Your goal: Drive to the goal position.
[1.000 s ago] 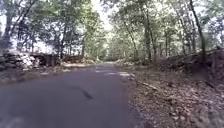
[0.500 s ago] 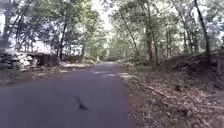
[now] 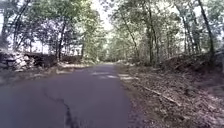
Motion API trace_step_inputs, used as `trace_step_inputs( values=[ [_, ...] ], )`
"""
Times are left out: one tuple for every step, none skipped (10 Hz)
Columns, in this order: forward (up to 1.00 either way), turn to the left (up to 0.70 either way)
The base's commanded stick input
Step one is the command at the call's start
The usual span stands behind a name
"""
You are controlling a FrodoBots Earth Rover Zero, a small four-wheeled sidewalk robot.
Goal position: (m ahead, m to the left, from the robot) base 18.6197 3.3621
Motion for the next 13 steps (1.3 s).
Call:
trace_step_inputs(
  values=[
    [0.70,0.00],
    [0.70,0.00],
    [0.70,0.00],
    [0.70,0.00],
    [0.70,0.00],
    [0.70,0.00],
    [0.70,0.00],
    [0.70,0.00],
    [0.70,0.00],
    [0.70,0.00],
    [0.70,0.00],
    [0.70,0.00],
    [0.70,0.00]
  ],
)
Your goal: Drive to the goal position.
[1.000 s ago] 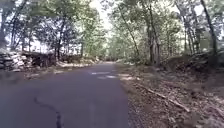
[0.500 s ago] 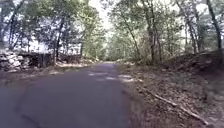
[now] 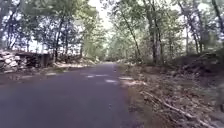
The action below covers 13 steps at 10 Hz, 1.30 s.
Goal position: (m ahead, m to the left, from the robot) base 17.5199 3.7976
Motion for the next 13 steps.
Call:
trace_step_inputs(
  values=[
    [0.70,0.00],
    [0.70,0.00],
    [0.70,0.00],
    [0.70,0.00],
    [0.70,0.00],
    [0.70,0.01],
    [0.70,0.12],
    [0.70,0.14],
    [0.70,0.14],
    [0.70,0.14],
    [0.70,0.14],
    [0.70,0.14],
    [0.70,0.13]
  ],
)
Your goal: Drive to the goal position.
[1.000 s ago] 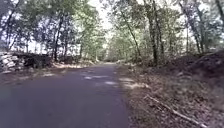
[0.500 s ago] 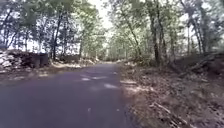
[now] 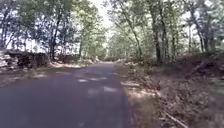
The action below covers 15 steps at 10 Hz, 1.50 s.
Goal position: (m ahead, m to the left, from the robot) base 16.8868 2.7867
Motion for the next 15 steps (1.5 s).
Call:
trace_step_inputs(
  values=[
    [0.70,0.06],
    [0.70,0.02],
    [0.70,0.00],
    [0.70,0.00],
    [0.70,0.00],
    [0.70,0.00],
    [0.70,0.00],
    [0.70,0.00],
    [0.70,0.00],
    [0.70,0.00],
    [0.70,0.00],
    [0.70,0.00],
    [0.70,0.00],
    [0.70,0.02],
    [0.70,0.10]
  ],
)
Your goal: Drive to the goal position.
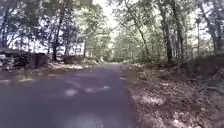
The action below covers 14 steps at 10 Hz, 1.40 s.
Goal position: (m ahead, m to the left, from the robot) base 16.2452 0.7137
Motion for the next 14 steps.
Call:
trace_step_inputs(
  values=[
    [0.70,0.11],
    [0.70,0.07],
    [0.70,0.02],
    [0.70,0.00],
    [0.70,0.00],
    [0.70,0.00],
    [0.70,0.00],
    [0.70,0.00],
    [0.70,0.00],
    [0.70,0.00],
    [0.70,0.00],
    [0.70,0.00],
    [0.70,0.00],
    [0.70,0.00]
  ],
)
